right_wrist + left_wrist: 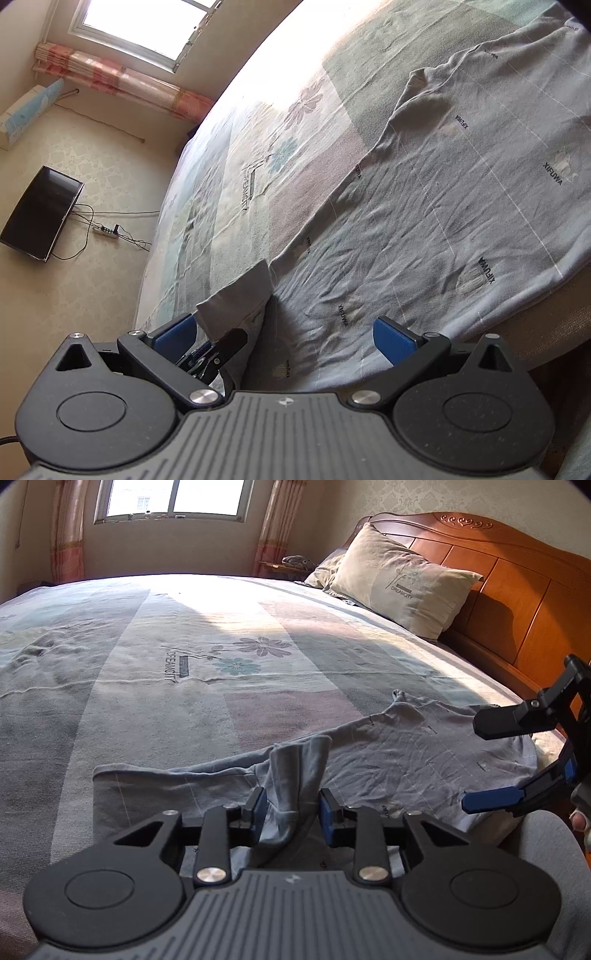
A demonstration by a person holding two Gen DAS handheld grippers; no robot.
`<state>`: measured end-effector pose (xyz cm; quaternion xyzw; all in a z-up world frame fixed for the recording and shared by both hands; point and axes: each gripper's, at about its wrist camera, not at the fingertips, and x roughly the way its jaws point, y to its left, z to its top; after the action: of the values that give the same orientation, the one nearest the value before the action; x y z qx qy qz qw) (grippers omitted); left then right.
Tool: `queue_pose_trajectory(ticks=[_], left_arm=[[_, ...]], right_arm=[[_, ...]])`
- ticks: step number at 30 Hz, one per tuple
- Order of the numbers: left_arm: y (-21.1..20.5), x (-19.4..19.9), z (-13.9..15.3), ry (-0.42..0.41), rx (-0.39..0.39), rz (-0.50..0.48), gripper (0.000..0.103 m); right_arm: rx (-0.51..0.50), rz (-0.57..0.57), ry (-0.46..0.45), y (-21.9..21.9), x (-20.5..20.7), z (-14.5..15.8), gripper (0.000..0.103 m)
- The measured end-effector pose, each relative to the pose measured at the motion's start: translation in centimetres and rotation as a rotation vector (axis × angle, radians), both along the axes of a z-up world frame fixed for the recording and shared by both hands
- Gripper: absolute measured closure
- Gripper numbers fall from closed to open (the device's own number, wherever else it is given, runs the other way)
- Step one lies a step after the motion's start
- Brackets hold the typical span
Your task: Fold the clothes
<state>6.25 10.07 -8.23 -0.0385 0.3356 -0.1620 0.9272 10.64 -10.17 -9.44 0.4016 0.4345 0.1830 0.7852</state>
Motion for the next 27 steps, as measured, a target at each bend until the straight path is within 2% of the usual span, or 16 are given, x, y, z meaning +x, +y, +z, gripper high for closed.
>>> queue_pose_trajectory(ticks=[2, 7, 12, 16, 19, 21, 24, 25, 27], left_arm=[[-0.5, 0.1, -0.1, 0.012, 0.004, -0.017, 0.049], [-0.9, -0.1, 1.0, 0.010, -0.011, -0.035, 0.042], [0.3, 0.9, 2.2, -0.030, 0.009, 0.003, 0.033], [2.4, 2.7, 0.6, 0.001, 0.043, 0.108, 0.032], [4.5, 4.1, -2.5, 0.094, 0.041, 0.179, 0.032], [5.3, 3.9, -2.7, 0.078, 0.012, 0.179, 0.033], [5.5, 3.0, -1.0, 0.043, 0.031, 0.158, 0.033], [5.6, 2.6, -0.6, 0.018, 0.033, 0.141, 0.032], [6.0, 2.3, -0.7, 0.019, 0.027, 0.124, 0.027]], right_arm=[[0.006, 0.007, 0.002, -0.1, -0.1, -0.3, 0.000], [0.016, 0.019, 0.009, -0.4, -0.2, -0.9, 0.000], [0.034, 0.008, 0.010, -1.3, 0.0, -1.4, 0.000], [0.039, 0.000, 0.014, -1.7, 0.0, -1.8, 0.000], [0.030, 0.002, 0.023, -1.8, 0.1, -2.2, 0.000], [0.022, 0.000, 0.031, -1.8, 0.3, -2.4, 0.000], [0.017, 0.003, 0.033, -1.5, 0.4, -2.5, 0.000], [0.015, 0.005, 0.033, -1.3, 0.4, -2.4, 0.000], [0.010, 0.009, 0.031, -1.0, 0.5, -2.3, 0.000]])
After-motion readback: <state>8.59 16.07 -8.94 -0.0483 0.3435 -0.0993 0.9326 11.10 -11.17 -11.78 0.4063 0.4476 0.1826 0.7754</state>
